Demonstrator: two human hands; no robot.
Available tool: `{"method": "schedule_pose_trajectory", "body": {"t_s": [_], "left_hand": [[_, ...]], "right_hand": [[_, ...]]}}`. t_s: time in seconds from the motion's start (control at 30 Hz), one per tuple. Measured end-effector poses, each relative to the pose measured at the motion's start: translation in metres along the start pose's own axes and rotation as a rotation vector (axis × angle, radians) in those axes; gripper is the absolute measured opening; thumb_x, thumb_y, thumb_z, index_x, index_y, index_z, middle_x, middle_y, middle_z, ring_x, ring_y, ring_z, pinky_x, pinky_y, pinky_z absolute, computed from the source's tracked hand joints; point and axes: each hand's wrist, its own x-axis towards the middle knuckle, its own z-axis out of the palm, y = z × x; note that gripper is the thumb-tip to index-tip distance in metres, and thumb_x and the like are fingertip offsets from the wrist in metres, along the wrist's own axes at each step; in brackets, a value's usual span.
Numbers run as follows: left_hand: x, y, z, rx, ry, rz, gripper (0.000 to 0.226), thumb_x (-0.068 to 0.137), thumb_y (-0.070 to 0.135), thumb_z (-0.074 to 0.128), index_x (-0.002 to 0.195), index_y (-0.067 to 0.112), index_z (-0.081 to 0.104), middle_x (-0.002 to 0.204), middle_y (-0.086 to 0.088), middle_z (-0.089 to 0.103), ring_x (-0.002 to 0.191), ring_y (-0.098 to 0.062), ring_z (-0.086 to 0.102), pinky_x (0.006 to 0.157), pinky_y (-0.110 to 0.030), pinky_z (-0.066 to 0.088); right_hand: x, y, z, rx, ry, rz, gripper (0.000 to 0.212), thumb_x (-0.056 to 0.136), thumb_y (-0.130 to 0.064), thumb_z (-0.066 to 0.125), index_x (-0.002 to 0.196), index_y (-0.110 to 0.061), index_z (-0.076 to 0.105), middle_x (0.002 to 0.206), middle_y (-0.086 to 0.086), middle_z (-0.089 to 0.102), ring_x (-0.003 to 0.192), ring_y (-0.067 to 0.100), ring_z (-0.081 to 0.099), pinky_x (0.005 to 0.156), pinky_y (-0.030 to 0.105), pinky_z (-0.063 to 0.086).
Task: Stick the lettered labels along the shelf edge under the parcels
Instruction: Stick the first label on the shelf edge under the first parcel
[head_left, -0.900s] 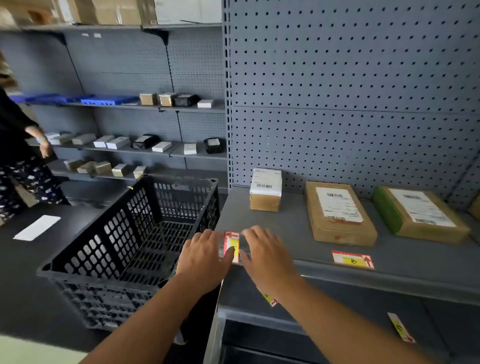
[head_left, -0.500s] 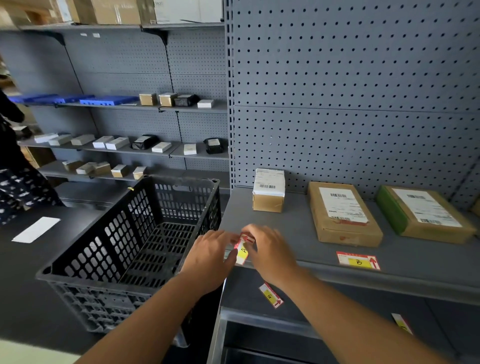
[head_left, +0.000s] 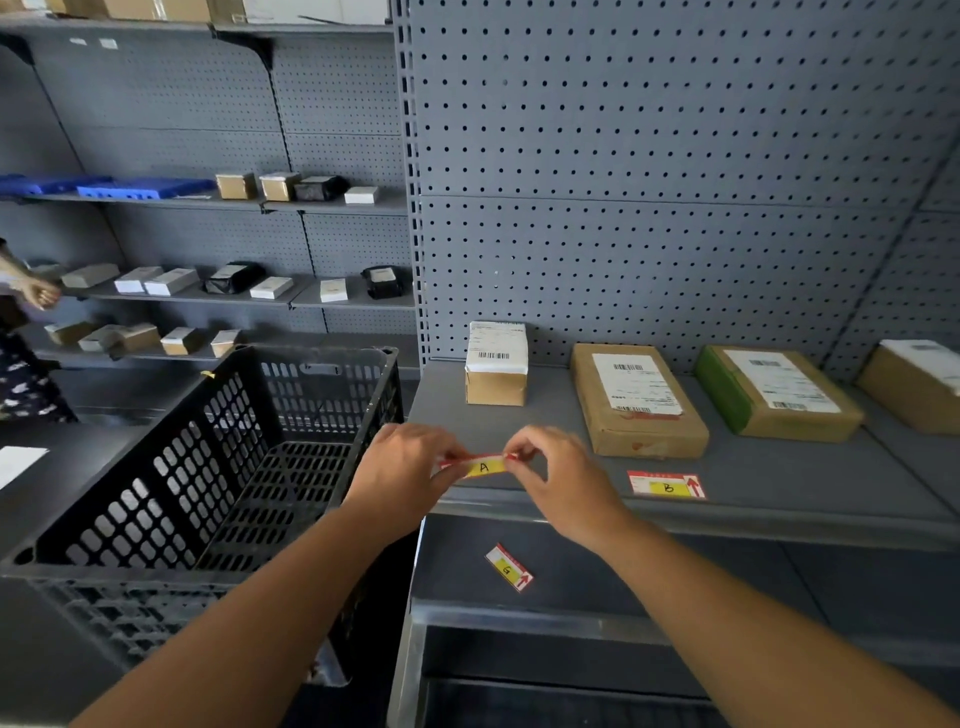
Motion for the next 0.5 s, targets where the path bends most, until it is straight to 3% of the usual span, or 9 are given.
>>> {"method": "schedule_pose_trajectory", "body": {"t_s": [0.27,0.5], "left_hand": [[-0.001,0.003,0.011,0.064,-0.053,0.047,0.011,0.090,0.046,0.065,0.093,0.035,0.068,0.084,0.015,0.068,0.085,-0.011,0.059,0.092,-0.035,0.041],[-0.004,0.001,0.013,0.102,-0.038,0.064,0.008,0.083,0.034,0.077,0.081,0.034,0.069,0.081,0.015,0.066,0.085,-0.013,0.060,0.087,-0.034,0.043]], "right_hand": [[-0.016,0.010,0.004,-0.176,-0.020,0.015,0.005,0.098,-0.032,0.064,0.102,-0.028,0.062,0.100,-0.008,0.063,0.097,0.012,0.051,0.082,0.027,0.048],[-0.021,0.008,0.013,-0.265,0.003,-0.020,0.006,0.099,-0.031,0.061,0.101,-0.026,0.064,0.101,-0.006,0.063,0.096,0.012,0.049,0.080,0.025,0.048]]}}
